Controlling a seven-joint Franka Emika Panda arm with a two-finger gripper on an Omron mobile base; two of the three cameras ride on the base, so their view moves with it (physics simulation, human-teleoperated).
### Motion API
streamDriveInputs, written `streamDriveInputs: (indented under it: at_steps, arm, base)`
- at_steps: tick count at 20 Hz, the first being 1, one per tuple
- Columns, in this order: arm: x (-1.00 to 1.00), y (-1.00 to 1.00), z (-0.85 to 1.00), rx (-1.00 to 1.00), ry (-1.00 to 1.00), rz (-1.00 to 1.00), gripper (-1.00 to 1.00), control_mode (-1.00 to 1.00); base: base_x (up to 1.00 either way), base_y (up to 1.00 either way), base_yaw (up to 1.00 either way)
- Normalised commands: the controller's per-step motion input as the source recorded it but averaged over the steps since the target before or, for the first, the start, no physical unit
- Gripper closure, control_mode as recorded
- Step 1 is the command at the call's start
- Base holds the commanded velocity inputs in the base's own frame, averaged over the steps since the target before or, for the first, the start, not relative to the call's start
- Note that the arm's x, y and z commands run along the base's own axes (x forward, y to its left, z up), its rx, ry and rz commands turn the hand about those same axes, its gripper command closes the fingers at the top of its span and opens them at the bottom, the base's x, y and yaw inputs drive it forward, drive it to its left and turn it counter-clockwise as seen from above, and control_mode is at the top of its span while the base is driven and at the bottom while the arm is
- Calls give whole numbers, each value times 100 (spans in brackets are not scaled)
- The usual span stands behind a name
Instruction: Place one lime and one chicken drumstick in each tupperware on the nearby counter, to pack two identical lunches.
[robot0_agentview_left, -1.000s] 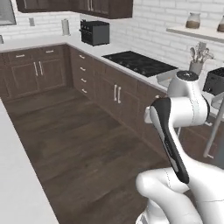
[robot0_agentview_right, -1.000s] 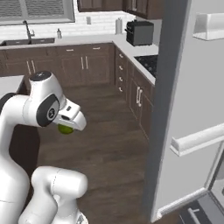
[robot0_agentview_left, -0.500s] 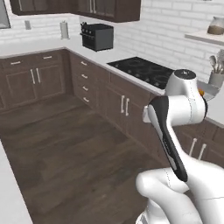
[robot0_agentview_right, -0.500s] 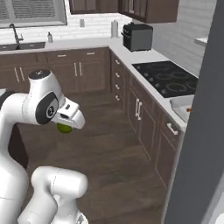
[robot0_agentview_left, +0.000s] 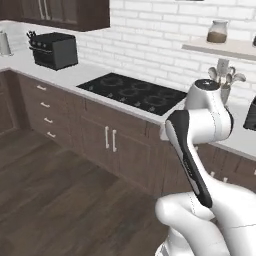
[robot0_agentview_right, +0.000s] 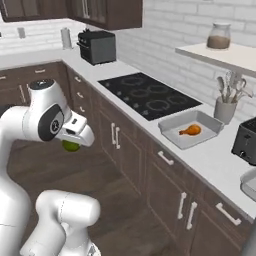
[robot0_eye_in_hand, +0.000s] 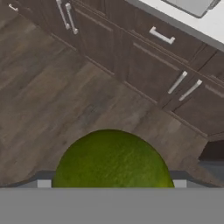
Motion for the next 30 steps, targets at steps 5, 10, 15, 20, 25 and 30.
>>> streamDriveInputs:
  at_steps: [5,10,15,20,25,30]
  arm:
    - [0,0,0,0,0,0,100,100]
    - [0,0,0,0,0,0,100,100]
    - [0,0,0,0,0,0,100,100]
    - [0,0,0,0,0,0,100,100]
    - [55,-2,-35,6,0,-7,100,-100]
    - [100,-29,-97,8,0,-12,100,-100]
  base:
    - [58,-1,-67]
    - [76,0,-63]
    - [97,20,-52]
    - [77,78,-34]
    - [19,31,-7]
    - [0,0,0]
